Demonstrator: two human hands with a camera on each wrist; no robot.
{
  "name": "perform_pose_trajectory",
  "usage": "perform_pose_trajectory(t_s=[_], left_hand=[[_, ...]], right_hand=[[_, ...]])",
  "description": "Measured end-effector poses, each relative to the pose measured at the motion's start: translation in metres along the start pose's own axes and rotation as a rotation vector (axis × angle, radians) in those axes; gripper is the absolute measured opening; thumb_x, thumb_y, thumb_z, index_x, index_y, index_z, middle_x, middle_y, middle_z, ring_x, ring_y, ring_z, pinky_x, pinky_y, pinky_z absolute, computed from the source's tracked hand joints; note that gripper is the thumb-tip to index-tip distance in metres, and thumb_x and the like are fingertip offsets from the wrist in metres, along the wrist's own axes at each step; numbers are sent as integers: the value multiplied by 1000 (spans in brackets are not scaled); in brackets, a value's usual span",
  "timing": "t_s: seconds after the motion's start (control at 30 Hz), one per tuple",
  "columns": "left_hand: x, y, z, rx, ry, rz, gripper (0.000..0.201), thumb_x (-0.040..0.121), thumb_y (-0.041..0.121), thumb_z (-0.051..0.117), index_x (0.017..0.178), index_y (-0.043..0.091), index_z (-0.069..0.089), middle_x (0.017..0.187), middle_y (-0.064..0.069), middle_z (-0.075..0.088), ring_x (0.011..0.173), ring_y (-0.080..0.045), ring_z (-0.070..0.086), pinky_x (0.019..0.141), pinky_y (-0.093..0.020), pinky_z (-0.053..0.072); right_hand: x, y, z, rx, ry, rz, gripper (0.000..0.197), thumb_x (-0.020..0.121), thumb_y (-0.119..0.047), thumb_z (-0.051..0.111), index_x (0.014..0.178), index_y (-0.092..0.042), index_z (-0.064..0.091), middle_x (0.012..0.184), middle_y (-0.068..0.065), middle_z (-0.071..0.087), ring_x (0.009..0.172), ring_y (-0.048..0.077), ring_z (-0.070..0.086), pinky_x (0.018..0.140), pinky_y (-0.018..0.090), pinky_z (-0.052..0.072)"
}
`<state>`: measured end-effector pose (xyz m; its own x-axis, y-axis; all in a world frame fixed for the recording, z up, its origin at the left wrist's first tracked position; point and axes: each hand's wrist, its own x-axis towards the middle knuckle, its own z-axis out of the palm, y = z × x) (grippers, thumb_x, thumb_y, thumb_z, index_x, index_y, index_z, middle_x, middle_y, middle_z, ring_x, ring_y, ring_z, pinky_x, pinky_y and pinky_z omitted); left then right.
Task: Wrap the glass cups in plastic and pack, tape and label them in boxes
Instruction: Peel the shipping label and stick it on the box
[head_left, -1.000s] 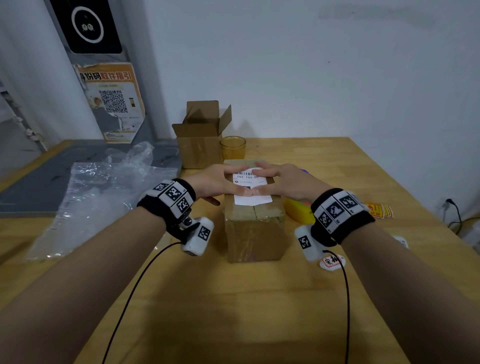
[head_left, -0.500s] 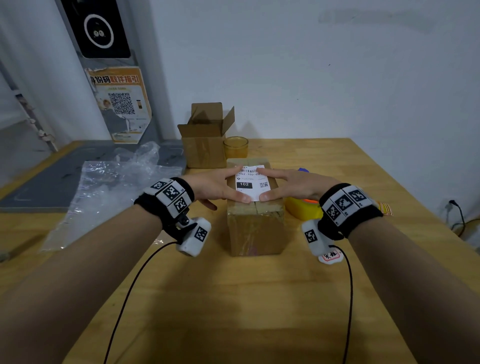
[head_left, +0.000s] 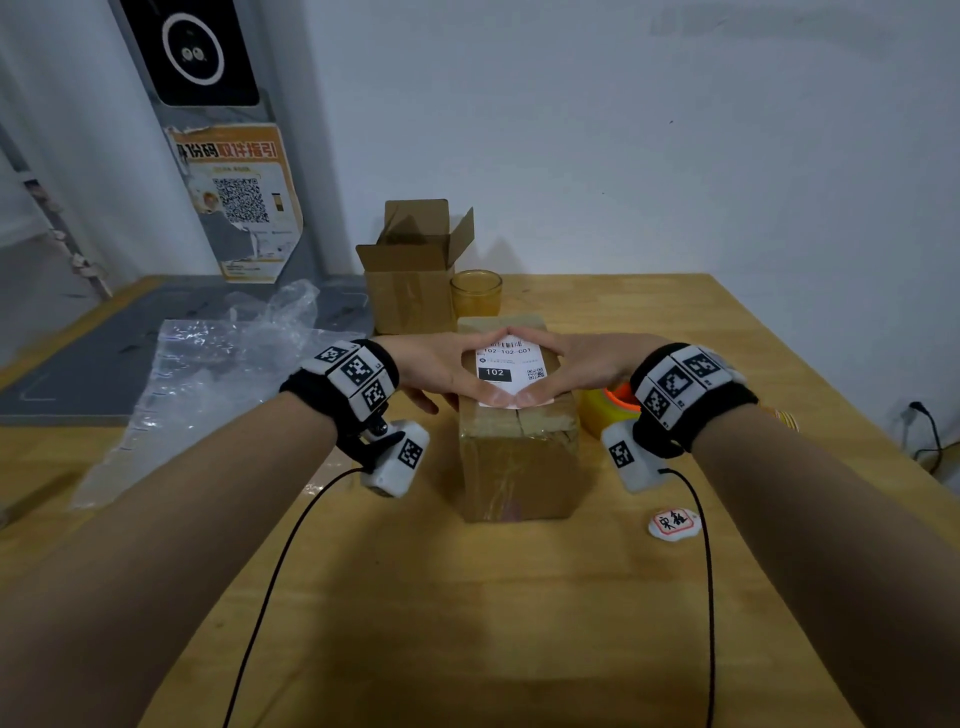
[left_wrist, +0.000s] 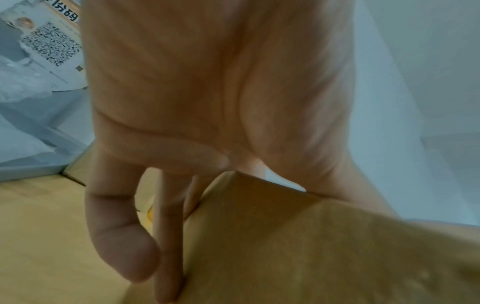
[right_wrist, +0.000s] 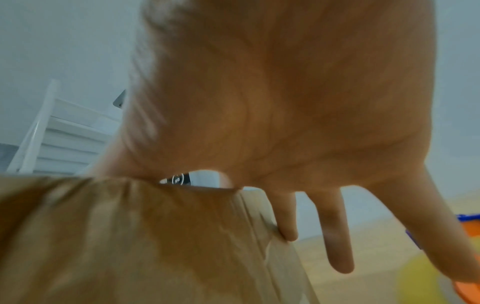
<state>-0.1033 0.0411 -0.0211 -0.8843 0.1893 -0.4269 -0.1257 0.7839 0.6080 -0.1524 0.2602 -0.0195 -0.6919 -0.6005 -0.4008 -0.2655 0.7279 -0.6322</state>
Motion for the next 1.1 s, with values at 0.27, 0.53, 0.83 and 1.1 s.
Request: perform_pose_trajectory(t_s=[0.27, 0.53, 0.83, 1.1], left_hand=[[-3, -5, 3, -106, 83, 44, 71, 81, 56, 79, 143, 62, 45, 125, 11, 66, 104, -17, 71, 86, -43, 61], [-5, 1, 21, -272, 314, 20, 20, 91, 45, 74, 111, 42, 78, 107, 7, 76, 97, -23, 73, 74, -45, 63], [-6, -4, 20, -69, 263, 76, 84, 75, 62, 82, 149, 52, 44, 136, 14, 55, 102, -8, 62, 78, -36, 64], [-5, -3, 1, -8, 16, 21, 114, 78, 47, 85, 160, 53, 5, 149, 11, 44, 122, -17, 57, 94, -48, 60]], right_hand=[[7, 5, 6, 185, 314, -110, 61, 79, -40, 86, 137, -34, 66, 128, -20, 57, 116, -1, 53, 102, 19, 39], [1, 7, 22, 322, 482, -164, 15, 89, -17, 81, 103, -11, 80, 51, -20, 61, 41, -8, 50, 38, 6, 33], [-8, 10, 16, 244, 282, -112, 55, 79, -33, 89, 130, -38, 71, 135, -12, 62, 107, -9, 63, 92, 12, 48], [6, 10, -7, -7, 24, -48, 118, 73, -50, 85, 164, -42, 11, 158, -12, 36, 141, 12, 35, 118, 32, 27]])
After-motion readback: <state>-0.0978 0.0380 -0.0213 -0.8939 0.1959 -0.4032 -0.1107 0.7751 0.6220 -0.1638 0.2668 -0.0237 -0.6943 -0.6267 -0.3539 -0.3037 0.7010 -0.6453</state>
